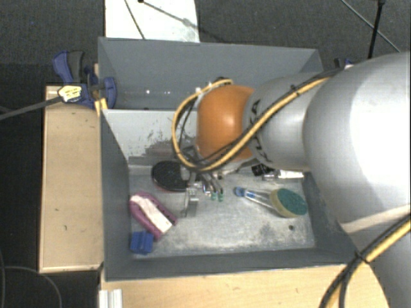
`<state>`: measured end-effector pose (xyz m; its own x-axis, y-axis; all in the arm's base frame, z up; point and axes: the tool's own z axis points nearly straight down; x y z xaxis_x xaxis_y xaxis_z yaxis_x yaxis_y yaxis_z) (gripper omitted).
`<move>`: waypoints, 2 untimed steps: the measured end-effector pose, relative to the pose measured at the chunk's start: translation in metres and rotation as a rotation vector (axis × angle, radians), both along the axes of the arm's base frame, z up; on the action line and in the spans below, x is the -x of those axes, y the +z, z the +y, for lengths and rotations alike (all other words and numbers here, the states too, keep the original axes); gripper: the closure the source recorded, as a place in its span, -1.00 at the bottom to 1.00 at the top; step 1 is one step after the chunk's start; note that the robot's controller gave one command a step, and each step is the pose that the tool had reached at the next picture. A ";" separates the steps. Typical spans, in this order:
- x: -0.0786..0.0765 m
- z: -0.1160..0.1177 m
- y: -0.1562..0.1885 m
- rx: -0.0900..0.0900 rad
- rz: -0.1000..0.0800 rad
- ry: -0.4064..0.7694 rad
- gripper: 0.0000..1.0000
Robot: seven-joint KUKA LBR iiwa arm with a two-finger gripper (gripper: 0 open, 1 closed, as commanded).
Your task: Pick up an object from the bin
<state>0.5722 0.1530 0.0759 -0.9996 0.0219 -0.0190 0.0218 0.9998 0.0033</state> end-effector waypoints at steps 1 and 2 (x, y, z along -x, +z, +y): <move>-0.019 0.005 -0.001 -0.001 0.004 -0.053 -1.00; -0.018 0.006 0.000 -0.001 0.010 -0.055 1.00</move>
Offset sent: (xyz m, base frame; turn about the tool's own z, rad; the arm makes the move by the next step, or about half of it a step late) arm 0.0142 0.0055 -0.0059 0.0538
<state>0.5899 0.1590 0.0756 -0.9970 0.0772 -0.0092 0.0772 0.9970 0.0038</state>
